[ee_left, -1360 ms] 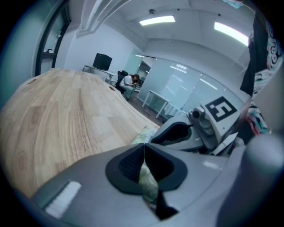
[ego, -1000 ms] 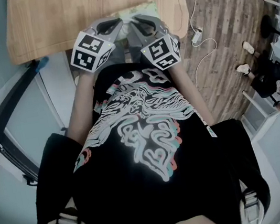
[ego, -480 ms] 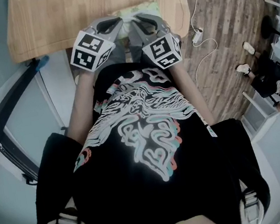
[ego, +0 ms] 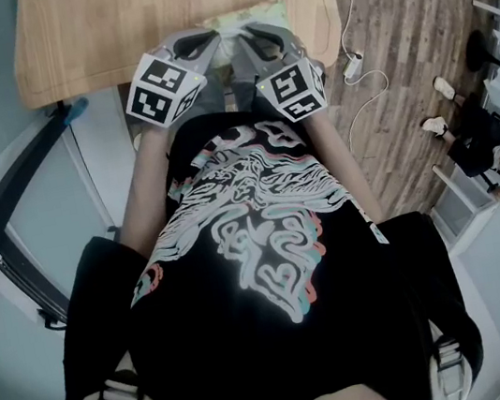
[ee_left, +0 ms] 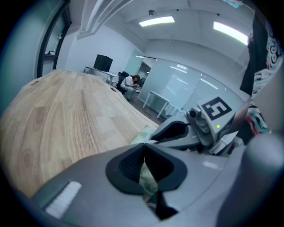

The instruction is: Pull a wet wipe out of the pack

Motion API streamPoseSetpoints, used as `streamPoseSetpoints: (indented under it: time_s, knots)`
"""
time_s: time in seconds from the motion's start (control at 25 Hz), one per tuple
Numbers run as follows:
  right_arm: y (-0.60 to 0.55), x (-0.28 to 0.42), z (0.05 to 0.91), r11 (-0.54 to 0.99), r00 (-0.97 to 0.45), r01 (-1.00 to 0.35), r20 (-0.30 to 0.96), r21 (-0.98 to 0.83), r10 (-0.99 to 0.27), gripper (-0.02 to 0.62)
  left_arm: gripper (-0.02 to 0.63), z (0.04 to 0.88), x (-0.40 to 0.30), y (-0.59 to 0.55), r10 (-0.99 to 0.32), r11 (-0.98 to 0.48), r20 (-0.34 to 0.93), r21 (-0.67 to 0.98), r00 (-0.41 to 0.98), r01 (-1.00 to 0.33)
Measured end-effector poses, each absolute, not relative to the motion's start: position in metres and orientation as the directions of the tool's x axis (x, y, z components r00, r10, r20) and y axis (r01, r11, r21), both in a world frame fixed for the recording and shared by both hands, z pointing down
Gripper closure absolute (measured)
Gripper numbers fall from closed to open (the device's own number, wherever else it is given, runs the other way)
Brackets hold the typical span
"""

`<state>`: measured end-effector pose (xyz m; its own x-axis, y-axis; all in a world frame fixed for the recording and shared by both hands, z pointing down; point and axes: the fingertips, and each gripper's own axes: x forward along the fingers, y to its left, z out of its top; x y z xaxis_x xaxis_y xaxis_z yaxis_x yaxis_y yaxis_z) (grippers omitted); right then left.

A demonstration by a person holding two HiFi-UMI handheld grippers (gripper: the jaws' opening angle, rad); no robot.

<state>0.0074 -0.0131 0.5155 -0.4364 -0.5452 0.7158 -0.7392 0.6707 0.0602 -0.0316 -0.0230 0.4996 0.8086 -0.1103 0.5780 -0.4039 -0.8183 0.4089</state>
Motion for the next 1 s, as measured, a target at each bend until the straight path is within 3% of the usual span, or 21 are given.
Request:
streamPoseSetpoints:
  time_s: [1.0]
  knots:
    - [-0.013,0.005,0.518,0.668,-0.432,-0.741,0.714,0.066,-0.55,0.541,0.617,0.503,-0.05,-0.023,-0.137,-0.801,0.583,0.411,0.801,-0.436]
